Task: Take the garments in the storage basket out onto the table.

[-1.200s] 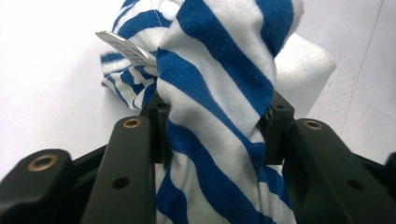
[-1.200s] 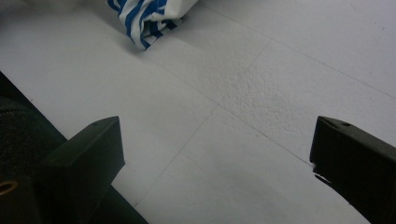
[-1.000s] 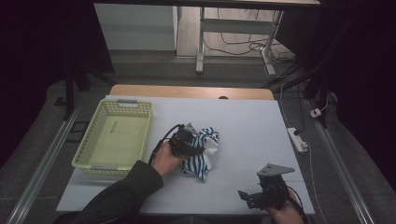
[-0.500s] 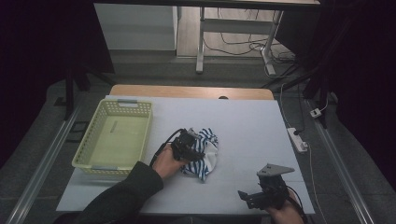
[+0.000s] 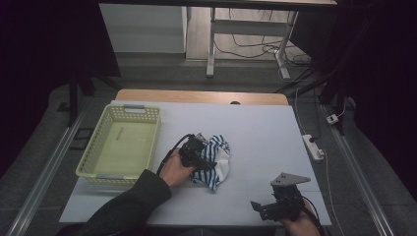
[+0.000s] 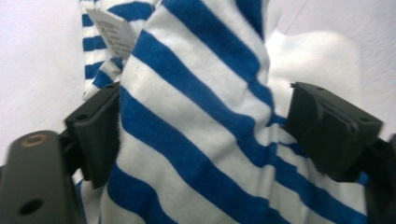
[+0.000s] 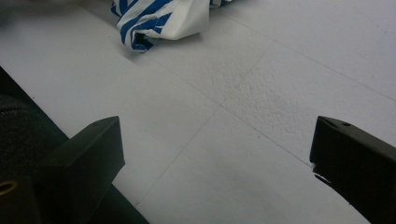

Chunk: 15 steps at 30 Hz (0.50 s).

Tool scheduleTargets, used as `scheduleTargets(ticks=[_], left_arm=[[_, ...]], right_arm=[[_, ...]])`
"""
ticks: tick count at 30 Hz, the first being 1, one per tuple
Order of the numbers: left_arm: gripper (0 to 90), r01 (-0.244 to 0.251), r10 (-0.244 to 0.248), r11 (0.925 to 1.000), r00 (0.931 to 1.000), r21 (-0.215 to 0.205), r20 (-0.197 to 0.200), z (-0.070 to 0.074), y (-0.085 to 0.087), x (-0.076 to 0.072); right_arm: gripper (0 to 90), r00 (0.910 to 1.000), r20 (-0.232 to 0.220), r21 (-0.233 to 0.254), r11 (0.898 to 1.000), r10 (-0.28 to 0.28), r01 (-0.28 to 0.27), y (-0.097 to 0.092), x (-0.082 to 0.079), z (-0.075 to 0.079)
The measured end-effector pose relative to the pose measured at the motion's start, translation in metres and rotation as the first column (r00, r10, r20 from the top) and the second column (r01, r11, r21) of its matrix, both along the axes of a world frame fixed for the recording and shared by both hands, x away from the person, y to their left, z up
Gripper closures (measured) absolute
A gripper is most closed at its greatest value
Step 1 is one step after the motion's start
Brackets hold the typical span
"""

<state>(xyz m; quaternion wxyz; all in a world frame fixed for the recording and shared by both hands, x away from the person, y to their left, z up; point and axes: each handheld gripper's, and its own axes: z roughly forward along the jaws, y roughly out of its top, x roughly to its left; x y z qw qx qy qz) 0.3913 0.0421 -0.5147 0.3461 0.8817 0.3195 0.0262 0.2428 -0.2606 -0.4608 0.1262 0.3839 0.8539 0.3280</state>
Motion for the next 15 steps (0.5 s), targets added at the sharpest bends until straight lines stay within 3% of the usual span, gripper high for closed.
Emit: scheduleTargets(ticks=[7, 15], left_arm=[[4.7, 0.005, -0.004, 0.9996, 0.9997, -0.028, 0.023, 0.006, 0.001, -0.002], [0.0, 0.03, -0.029, 0.9974, 0.9993, -0.066, 0.023, 0.012, 0.004, -0.003]], right_arm=[[2.5, 1.0, 0.001, 0.0, 1.0, 0.002, -0.002, 0.0, 0.0, 0.0], [2.5, 1.0, 0.002, 0.0, 1.0, 0.003, -0.003, 0.0, 0.0, 0.0]])
